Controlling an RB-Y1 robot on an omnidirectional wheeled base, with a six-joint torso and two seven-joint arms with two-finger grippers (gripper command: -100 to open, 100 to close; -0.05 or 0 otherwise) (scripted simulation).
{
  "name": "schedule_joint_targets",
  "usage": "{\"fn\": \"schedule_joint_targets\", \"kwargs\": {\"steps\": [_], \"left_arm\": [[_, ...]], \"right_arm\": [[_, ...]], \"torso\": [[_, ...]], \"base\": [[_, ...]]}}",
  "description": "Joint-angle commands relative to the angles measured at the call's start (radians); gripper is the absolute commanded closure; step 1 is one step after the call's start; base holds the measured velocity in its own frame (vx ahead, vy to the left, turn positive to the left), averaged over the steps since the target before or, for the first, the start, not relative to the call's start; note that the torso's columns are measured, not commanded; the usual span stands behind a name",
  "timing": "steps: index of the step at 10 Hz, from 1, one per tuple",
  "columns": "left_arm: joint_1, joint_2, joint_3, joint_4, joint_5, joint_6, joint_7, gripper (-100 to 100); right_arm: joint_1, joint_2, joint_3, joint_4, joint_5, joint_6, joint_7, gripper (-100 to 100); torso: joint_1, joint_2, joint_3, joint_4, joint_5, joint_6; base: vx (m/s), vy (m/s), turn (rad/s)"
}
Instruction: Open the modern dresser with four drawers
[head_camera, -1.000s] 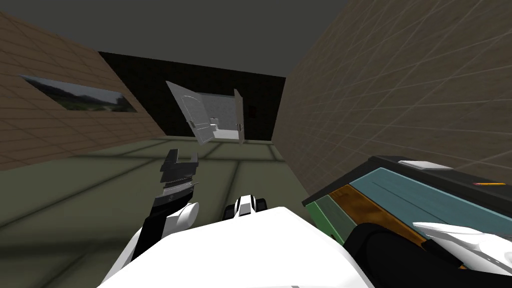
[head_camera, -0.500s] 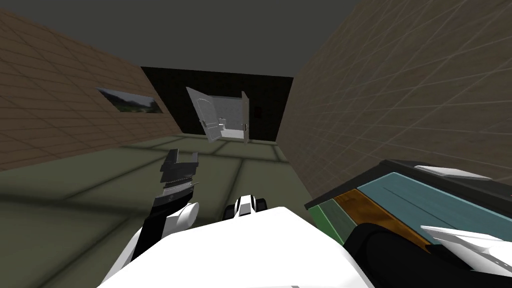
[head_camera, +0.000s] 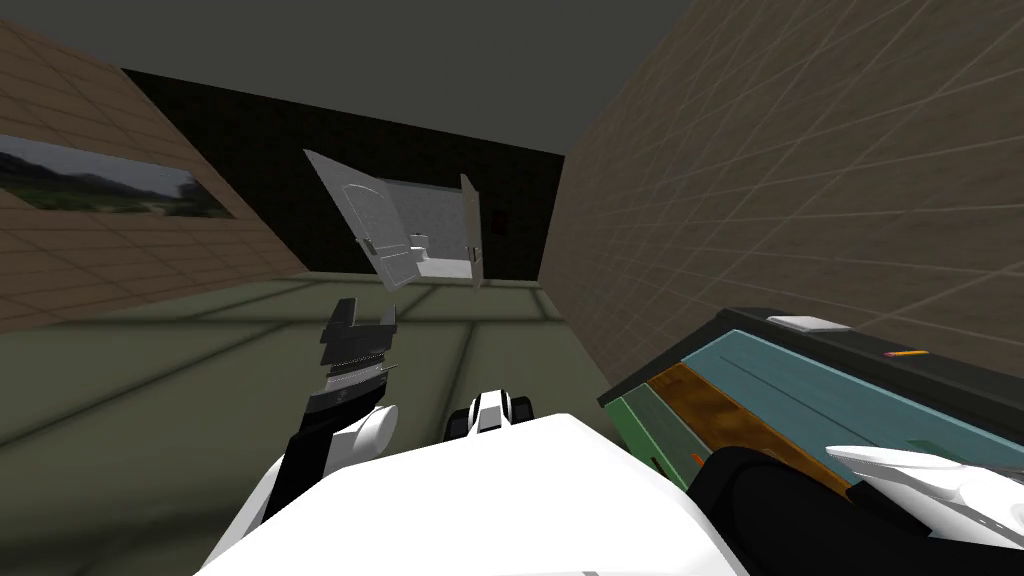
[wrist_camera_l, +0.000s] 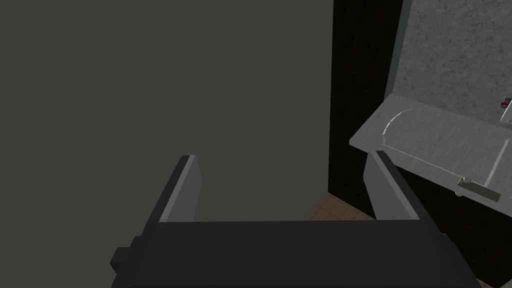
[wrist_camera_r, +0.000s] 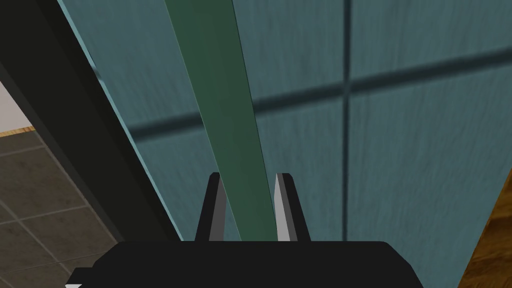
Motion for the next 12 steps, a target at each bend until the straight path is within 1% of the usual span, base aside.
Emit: {"fn": "schedule_joint_targets", "kwargs": {"steps": [1, 3, 4, 5, 7, 10, 12], "left_arm": [[0.0, 0.0, 0.0, 0.0, 0.0, 0.0, 0.0, 0], [0.0, 0.0, 0.0, 0.0, 0.0, 0.0, 0.0, 0], [0.0, 0.0, 0.0, 0.0, 0.0, 0.0, 0.0, 0], [0.0, 0.0, 0.0, 0.0, 0.0, 0.0, 0.0, 0], [-0.001, 0.0, 0.0, 0.0, 0.0, 0.0, 0.0, 0], [-0.001, 0.0, 0.0, 0.0, 0.0, 0.0, 0.0, 0], [-0.001, 0.0, 0.0, 0.0, 0.0, 0.0, 0.0, 0]], "right_arm": [[-0.013, -0.001, -0.005, -0.01, 0.071, -0.003, -0.031, 100], [-0.013, -0.008, -0.008, -0.026, 0.12, 0.003, -0.058, 100], [-0.016, 0.002, -0.004, -0.012, 0.111, 0.006, -0.047, 100], [-0.016, -0.002, -0.003, -0.011, 0.079, 0.005, -0.031, 100], [-0.017, -0.007, -0.003, -0.009, 0.043, 0.001, -0.014, 100], [-0.019, -0.015, -0.002, -0.006, -0.01, -0.004, 0.012, 100], [-0.02, -0.02, -0.002, -0.004, -0.045, -0.007, 0.03, 100]], "torso": [[0.0, 0.0, 0.0, 0.0, 0.0, 0.0], [-0.001, -0.002, -0.001, 0.0, -0.001, 0.001], [-0.001, -0.002, 0.0, 0.0, -0.002, 0.001], [-0.002, 0.002, 0.001, 0.0, -0.001, -0.001], [0.002, 0.002, 0.002, 0.001, 0.0, -0.005], [0.001, -0.005, -0.003, -0.001, 0.001, 0.0], [0.001, -0.005, -0.003, -0.001, 0.001, -0.003]], "base": [[0.125, 0.011, -0.227], [0.135, 0.016, -0.22], [0.049, 0.018, -0.071], [-0.052, 0.051, 0.126], [-0.127, 0.087, 0.185], [-0.097, 0.094, 0.145], [-0.082, 0.098, 0.139]]}}
